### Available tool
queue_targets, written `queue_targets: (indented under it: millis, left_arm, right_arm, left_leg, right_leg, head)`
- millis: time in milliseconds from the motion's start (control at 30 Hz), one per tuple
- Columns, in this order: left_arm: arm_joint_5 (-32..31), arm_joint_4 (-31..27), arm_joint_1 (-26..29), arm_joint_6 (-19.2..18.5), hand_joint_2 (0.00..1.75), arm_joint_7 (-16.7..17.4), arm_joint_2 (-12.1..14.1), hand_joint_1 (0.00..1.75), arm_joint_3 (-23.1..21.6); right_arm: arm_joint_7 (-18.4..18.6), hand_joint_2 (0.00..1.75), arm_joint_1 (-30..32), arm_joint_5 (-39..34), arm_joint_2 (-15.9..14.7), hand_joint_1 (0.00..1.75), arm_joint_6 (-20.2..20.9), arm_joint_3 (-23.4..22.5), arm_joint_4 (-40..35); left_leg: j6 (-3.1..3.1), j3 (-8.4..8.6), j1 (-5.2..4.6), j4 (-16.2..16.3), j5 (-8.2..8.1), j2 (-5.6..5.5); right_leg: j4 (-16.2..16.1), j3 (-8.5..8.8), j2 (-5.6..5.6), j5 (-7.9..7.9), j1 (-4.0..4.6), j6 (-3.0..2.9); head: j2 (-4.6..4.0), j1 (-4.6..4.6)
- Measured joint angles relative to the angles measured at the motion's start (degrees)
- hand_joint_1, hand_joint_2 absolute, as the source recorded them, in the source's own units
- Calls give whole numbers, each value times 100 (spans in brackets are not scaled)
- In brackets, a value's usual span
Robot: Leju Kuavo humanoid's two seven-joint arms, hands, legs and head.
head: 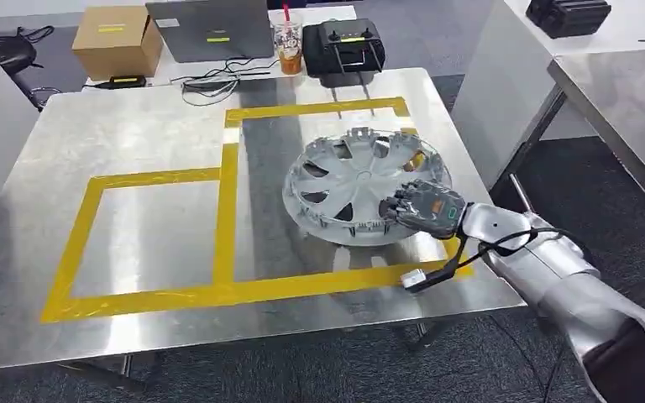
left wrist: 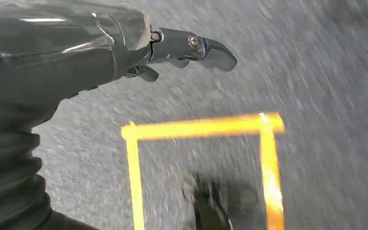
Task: Take the parts from the cabinet and place them on the table.
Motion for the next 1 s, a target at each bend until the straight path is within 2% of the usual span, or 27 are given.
queue_targets:
  millis: [33, 100, 133, 167, 200, 267, 300, 333, 367, 400, 433, 467, 500, 600, 633, 667, 700, 733, 800, 833, 867, 933, 967, 1000]
  left_arm:
    - [5, -451, 171, 395, 175, 149, 204, 0, 55]
    - [4, -1060, 390, 795, 175, 297, 436, 0, 135]
    - [4, -1342, 494, 950, 175, 367, 549, 0, 167]
    - [-2, -1673, 625, 1081, 175, 430, 651, 0, 184]
    - [-20, -1972, 727, 1175, 175, 471, 765, 0, 197]
    - [-122, -2368, 875, 1253, 175, 604, 928, 0, 277]
    - [-188, -2500, 948, 1255, 175, 662, 970, 0, 328]
    - [-342, -2655, 1028, 1258, 175, 758, 1011, 0, 396]
    - [-521, -2776, 1106, 1258, 175, 858, 1033, 0, 477]
    - [-727, -2872, 1171, 1258, 175, 959, 1038, 0, 571]
    - [-958, -2955, 1238, 1260, 175, 1073, 1038, 0, 702]
    - [-1144, -3043, 1304, 1262, 175, 1166, 1033, 0, 850]
    - [-1237, -3112, 1346, 1262, 175, 1245, 1022, 0, 956]
    - [-1333, -3317, 1468, 1262, 175, 1352, 987, 0, 1222]
    - [-1340, -3365, 1506, 1262, 175, 1361, 981, 0, 1279]
    - [-1344, -3411, 1536, 1262, 175, 1365, 968, 0, 1329]
    - [-1351, -3442, 1546, 1262, 175, 1365, 965, 0, 1364]
    - [-1351, -3459, 1550, 1260, 0, 1367, 950, 0, 1401]
    - [-1394, -3494, 1566, 1262, 0, 1441, 933, 0, 1434]
    - [-1468, -3520, 1587, 1262, 0, 1555, 922, 0, 1451]
    - [-1565, -3542, 1614, 1262, 0, 1628, 913, 0, 1469]
    - [-1896, -3560, 1641, 1260, 0, 1765, 872, 0, 1536]
    - [-2095, -3571, 1660, 1242, 0, 1820, 828, 0, 1605]
    - [-2309, -3579, 1671, 1205, 0, 1877, 766, 0, 1703]
  right_arm:
    - [-20, 175, -34, -31, 140, 175, -2, 26, 57]
    - [-42, 175, -86, -66, 354, 175, 0, 88, 160]
    - [-64, 175, -135, -86, 476, 175, -2, 114, 197]
    - [-92, 175, -195, -108, 585, 175, -2, 133, 221]
    - [-92, 175, -247, -125, 682, 175, -4, 151, 243]
    - [-107, 175, -299, -118, 851, 175, -9, 181, 289]
    - [-112, 175, -297, -103, 922, 175, -9, 186, 298]
    - [-112, 0, -295, -68, 983, 0, -9, 186, 319]
    - [-114, 0, -296, -51, 1042, 0, -9, 179, 324]
    - [-127, 0, -298, -53, 1086, 0, -9, 166, 328]
    - [-153, 0, -306, -70, 1134, 0, -9, 140, 341]
    - [-190, 0, -328, -101, 1188, 0, -9, 114, 359]
    - [-214, 0, -365, -143, 1228, 0, -11, 94, 381]
    - [-273, 0, -417, -212, 1334, 0, -22, 83, 466]
    - [-278, 0, -431, -217, 1352, 0, -24, 74, 481]
    - [-280, 0, -454, -223, 1354, 0, -28, 66, 501]
    - [-282, 0, -481, -228, 1365, 0, -31, 61, 516]
    - [-282, 0, -490, -234, 1374, 0, -39, 59, 529]
    - [-310, 0, -474, -271, 1378, 0, -39, 66, 573]
    - [-326, 0, -467, -343, 1393, 0, -39, 87, 619]
    - [-332, 0, -467, -412, 1411, 0, -39, 103, 663]
    - [-296, 0, -500, -594, 1426, 0, -39, 144, 741]
    - [-245, 0, -536, -694, 1426, 0, -39, 173, 768]
    - [-179, 0, -582, -803, 1420, 0, -39, 208, 794]
  left_leg:
    - [-25, 1, 17, -5, 2, 8]
    - [-86, 4, 53, -20, 17, 4]
    - [-118, -21, 67, -3, -17, -10]
    - [-155, -83, 75, 125, -119, -21]
    - [-179, -215, 79, 432, -308, -27]
    - [-224, -659, 95, 1379, -704, -31]
    - [-233, -816, 104, 1677, -768, -31]
    - [-232, -859, 111, 1721, -713, -31]
    - [-229, -777, 115, 1518, -556, -31]
    - [-225, -592, 123, 1126, -331, -31]
    - [-220, -323, 130, 597, -81, -30]
    - [-212, -95, 144, 149, 55, -30]
    - [-200, -22, 100, 15, -26, -40]
    - [-88, -52, 66, 42, 3, -62]
    - [-21, -33, 84, -14, 48, -60]
    - [19, -24, 98, -38, 74, -57]
    - [61, -37, 89, -41, 85, -58]
    - [86, -46, 77, -41, 91, -60]
    - [116, -65, 49, -39, 102, -69]
    - [122, -67, 37, -39, 107, -72]
    - [124, -67, 23, -38, 108, -74]
    - [126, -60, -4, -35, 111, -77]
    - [124, -57, -5, -34, 112, -76]
    - [103, -76, -44, -15, 113, -73]
  right_leg:
    - [11, -5, 1, -9, 20, -42]
    - [7, -14, 1, -5, 55, -122]
    - [-11, -3, -5, 16, -9, -163]
    - [-11, 0, -1, 8, -9, -179]
    - [-11, 2, -4, 7, -9, -221]
    - [-10, 1, -1, 13, 3, -242]
    - [-9, 2, -1, 13, 10, -242]
    - [-8, 3, 1, 12, 10, -242]
    - [-8, 5, 8, 12, 8, -241]
    - [-8, 13, 9, 11, 2, -239]
    - [-8, 25, 9, 11, -1, -236]
    - [-9, 28, 9, 12, 8, -230]
    - [7, -3, 11, 3, 67, -202]
    - [-55, -3, 7, 51, 39, -95]
    - [-53, -4, 3, 47, 40, -56]
    - [51, -80, -9, -26, 29, -63]
    - [340, -204, -13, -196, 34, -100]
    - [764, -395, -12, -390, 36, -141]
    - [1659, -795, -13, -700, 54, -170]
    - [1803, -855, -13, -711, 58, -149]
    - [1650, -764, -13, -642, 65, -127]
    - [736, -271, -13, -326, 91, -105]
    - [237, 5, -19, -197, 125, -147]
    - [-70, 167, -2, -157, 180, -226]
  head:
    - [0, -7]
    - [0, -9]
    - [0, -3]
    - [0, -18]
    - [0, -38]
    - [0, -35]
    - [0, -35]
    - [0, -35]
    - [0, -35]
    - [0, -38]
    - [0, -35]
    - [0, -35]
    - [0, -35]
    - [0, -27]
    - [0, -27]
    - [0, -20]
    - [0, -16]
    - [0, -18]
    - [0, -18]
    - [0, -18]
    - [0, -18]
    - [0, -16]
    - [0, -16]
    - [0, -18]
